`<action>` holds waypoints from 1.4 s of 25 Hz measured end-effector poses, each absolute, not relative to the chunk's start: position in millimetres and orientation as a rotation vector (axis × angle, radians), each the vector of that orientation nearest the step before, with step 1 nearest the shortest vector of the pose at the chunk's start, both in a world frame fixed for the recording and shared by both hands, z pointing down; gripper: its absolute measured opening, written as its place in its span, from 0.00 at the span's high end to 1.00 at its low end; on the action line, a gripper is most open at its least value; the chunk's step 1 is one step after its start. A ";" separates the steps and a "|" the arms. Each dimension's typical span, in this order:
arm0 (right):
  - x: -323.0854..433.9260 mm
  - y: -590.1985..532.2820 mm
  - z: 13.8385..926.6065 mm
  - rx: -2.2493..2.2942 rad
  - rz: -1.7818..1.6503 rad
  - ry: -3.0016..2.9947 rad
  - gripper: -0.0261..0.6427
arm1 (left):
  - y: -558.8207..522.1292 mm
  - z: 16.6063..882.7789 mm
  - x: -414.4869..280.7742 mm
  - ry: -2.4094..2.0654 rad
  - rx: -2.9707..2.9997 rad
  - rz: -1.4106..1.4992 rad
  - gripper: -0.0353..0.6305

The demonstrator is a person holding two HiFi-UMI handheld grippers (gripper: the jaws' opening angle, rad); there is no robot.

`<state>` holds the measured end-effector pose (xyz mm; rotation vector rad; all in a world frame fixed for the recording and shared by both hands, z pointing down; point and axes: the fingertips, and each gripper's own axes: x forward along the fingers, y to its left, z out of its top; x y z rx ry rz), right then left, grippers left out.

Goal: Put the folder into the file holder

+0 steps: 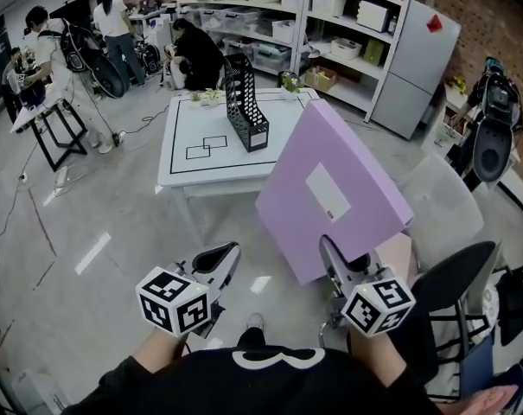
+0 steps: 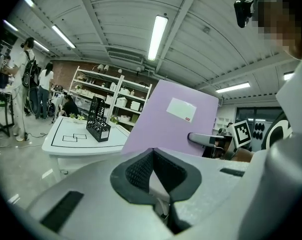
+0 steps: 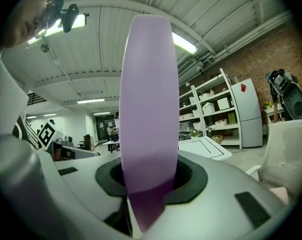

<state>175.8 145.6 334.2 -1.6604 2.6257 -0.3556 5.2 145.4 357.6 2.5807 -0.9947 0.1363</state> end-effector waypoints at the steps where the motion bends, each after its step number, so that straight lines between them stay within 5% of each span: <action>1: 175.3 130.7 334.8 -1.673 -0.361 2.628 0.75 | 129.8 359.6 4.4 -0.990 2.575 0.136 0.94; 15: 165.0 -42.2 359.1 -1.746 -0.374 2.648 0.75 | -45.5 423.6 -21.5 -1.009 2.481 0.163 0.94; 35: 161.6 -176.5 346.0 -1.691 -0.335 2.634 0.75 | -142.0 431.5 -48.7 -1.110 2.421 0.188 0.94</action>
